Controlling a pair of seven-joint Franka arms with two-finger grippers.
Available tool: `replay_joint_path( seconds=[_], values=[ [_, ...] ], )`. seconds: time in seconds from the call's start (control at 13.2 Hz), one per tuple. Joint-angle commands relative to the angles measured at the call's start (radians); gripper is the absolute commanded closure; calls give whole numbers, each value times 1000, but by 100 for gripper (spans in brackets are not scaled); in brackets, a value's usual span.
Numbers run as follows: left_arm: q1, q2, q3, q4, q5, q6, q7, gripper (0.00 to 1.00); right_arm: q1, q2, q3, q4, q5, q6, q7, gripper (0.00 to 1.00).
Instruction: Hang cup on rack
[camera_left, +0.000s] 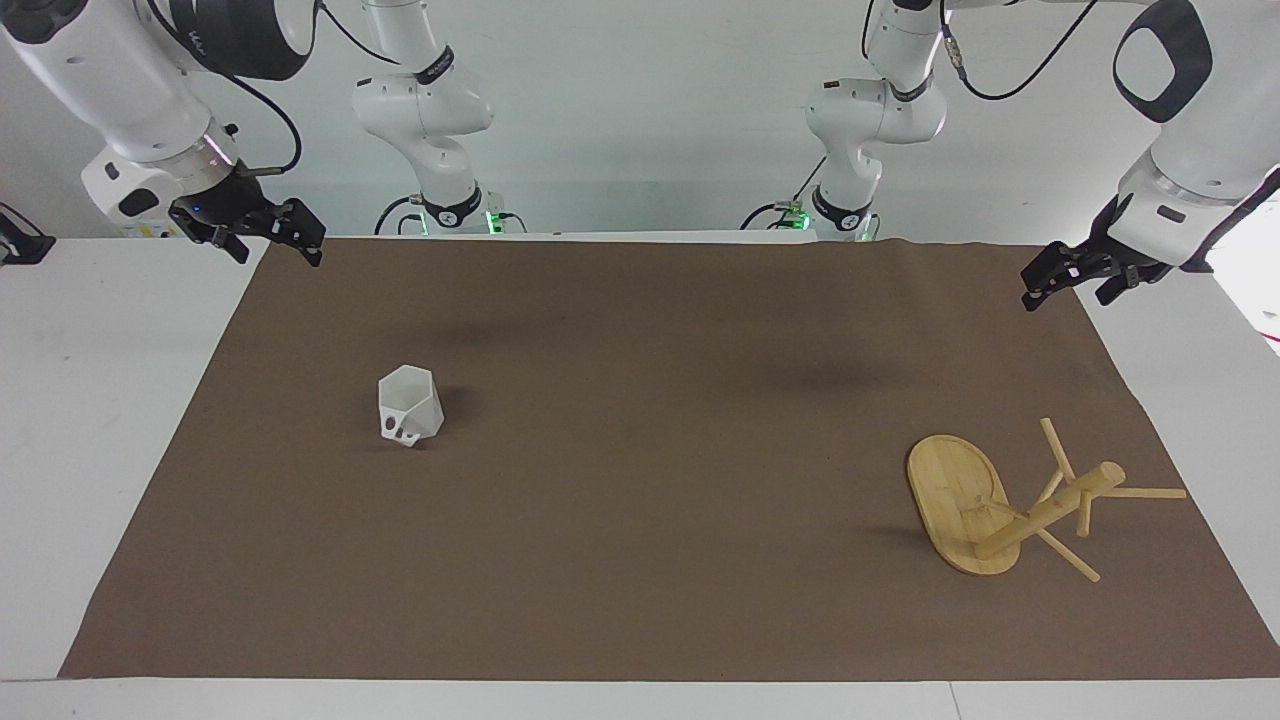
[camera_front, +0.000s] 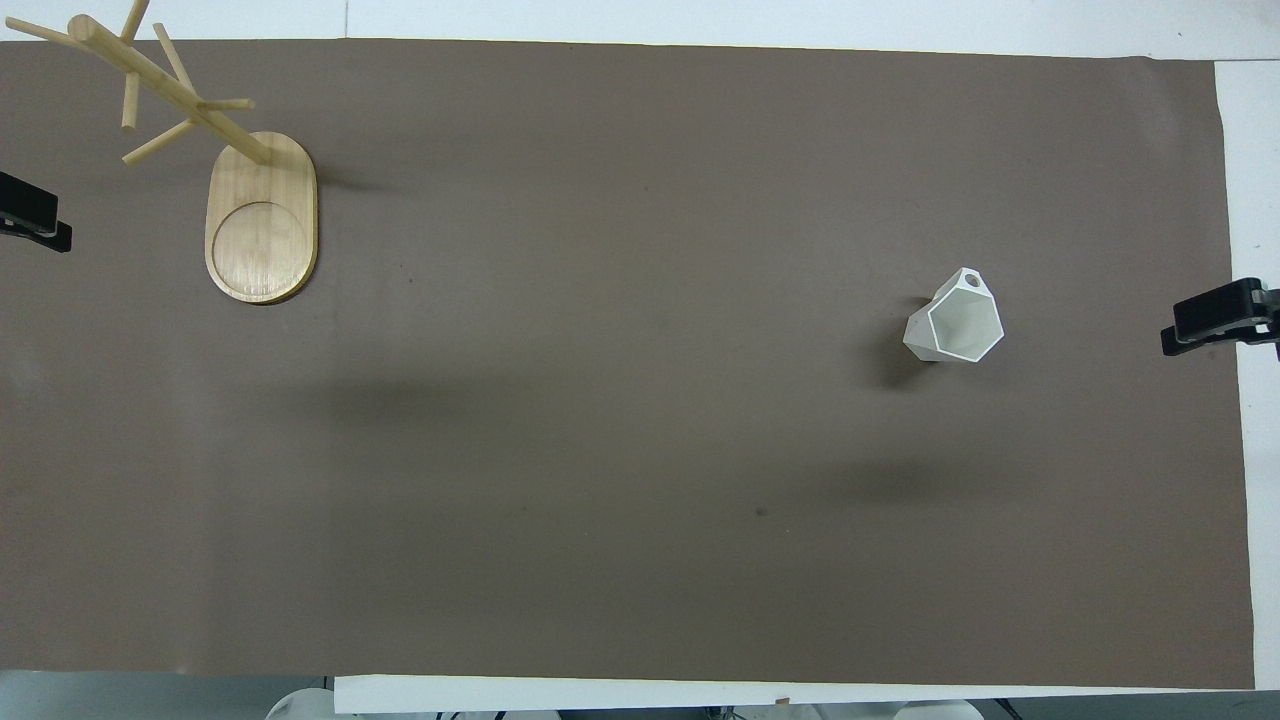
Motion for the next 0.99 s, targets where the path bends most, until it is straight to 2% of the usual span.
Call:
replay_joint_path(
  seconds=[0.0, 0.23, 0.61, 0.68, 0.91],
  values=[
    [1, -14, 3, -8, -7, -11, 5, 0, -3, -16, 2, -12, -16, 7, 4, 0],
    [1, -14, 3, -8, -9, -11, 5, 0, -7, -13, -1, -1, -5, 10, 12, 0],
    [1, -14, 3, -7, -9, -11, 5, 0, 2, -26, 0, -15, 1, 19, -109, 0],
    [1, -14, 3, -8, -9, -11, 5, 0, 2, -23, 0, -14, 6, 42, -194, 0],
    [1, -14, 3, -8, -9, -11, 5, 0, -16, -16, -4, -14, 56, 94, -608, 0]
  ],
)
